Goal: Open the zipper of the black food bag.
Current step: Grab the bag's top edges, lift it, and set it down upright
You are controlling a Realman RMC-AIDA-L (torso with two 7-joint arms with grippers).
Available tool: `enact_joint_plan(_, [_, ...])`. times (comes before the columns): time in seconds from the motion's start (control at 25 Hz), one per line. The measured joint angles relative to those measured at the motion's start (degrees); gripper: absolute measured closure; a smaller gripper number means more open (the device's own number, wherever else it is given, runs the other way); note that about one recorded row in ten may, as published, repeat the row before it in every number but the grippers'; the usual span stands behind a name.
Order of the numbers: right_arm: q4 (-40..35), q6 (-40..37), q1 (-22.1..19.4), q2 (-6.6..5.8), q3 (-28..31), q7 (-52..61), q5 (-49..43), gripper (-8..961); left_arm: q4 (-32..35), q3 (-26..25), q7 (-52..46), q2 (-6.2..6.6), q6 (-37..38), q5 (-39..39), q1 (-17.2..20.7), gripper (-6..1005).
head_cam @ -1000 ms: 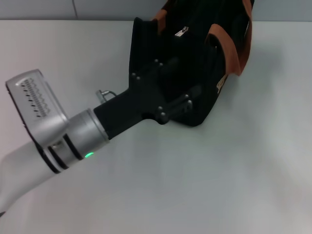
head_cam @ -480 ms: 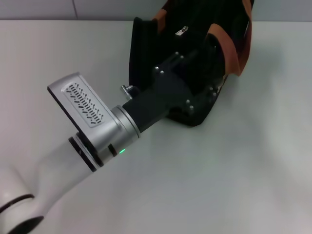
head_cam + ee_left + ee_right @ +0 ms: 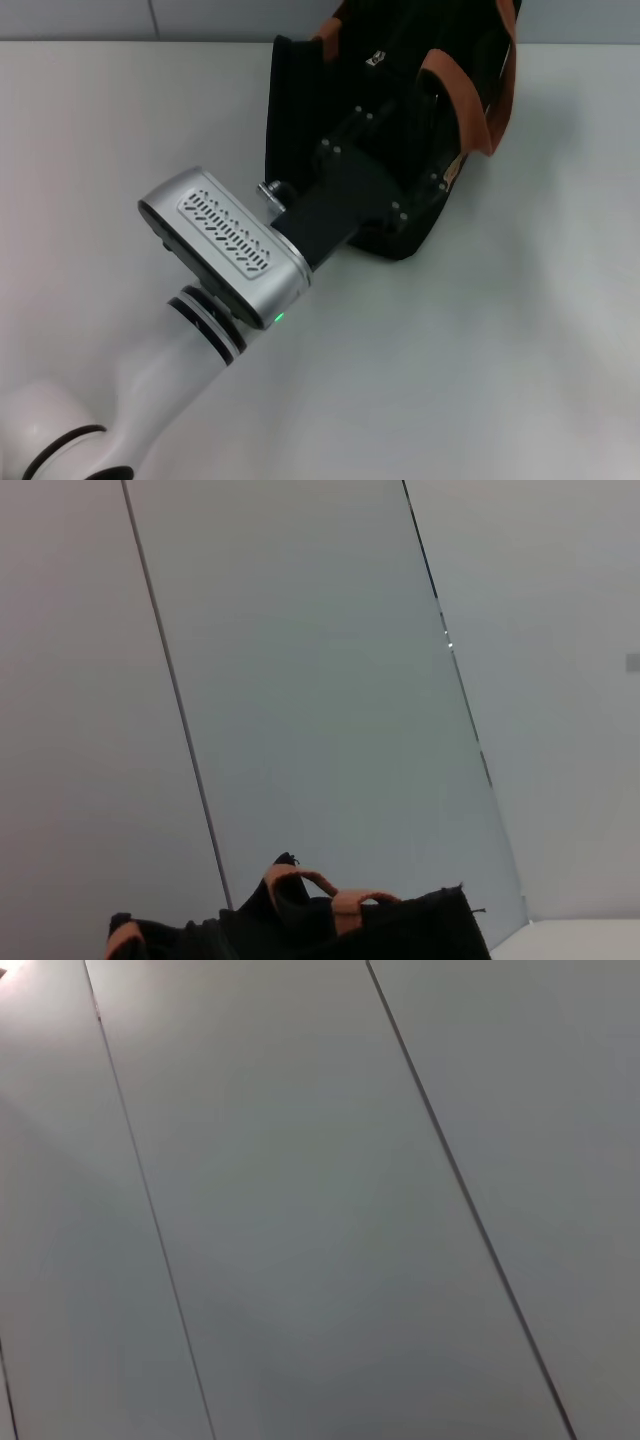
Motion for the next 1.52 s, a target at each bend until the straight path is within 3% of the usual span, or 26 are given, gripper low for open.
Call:
enact_joint_plan(0.28, [0.8,0.3,0.0,0.04,0.4,0.0,0.0,157,-0.8,-1.6,0.2,0.00,-0.6,0.0,0.7,378])
enact_joint_plan(0.44, [0.8,0.4,0.0,0.06,0.5,0.0,0.1,158,-2.8,-6.7,0.2,0.00,-6.6,0.2,1.6,383])
enact_joint_plan(0.8, [0.9,1.4,0.0,0.06,0.5,0.0,0.4,158,-3.0,-7.4,0.2,0.05,-8.4,2.0,2.1,394])
enact_joint_plan(1.52, [1.5,2.4,0.0,0.07,0.5,0.1,0.5,157,-1.7,-7.7,-0.9,0.55,-6.5,5.7,3.4,710])
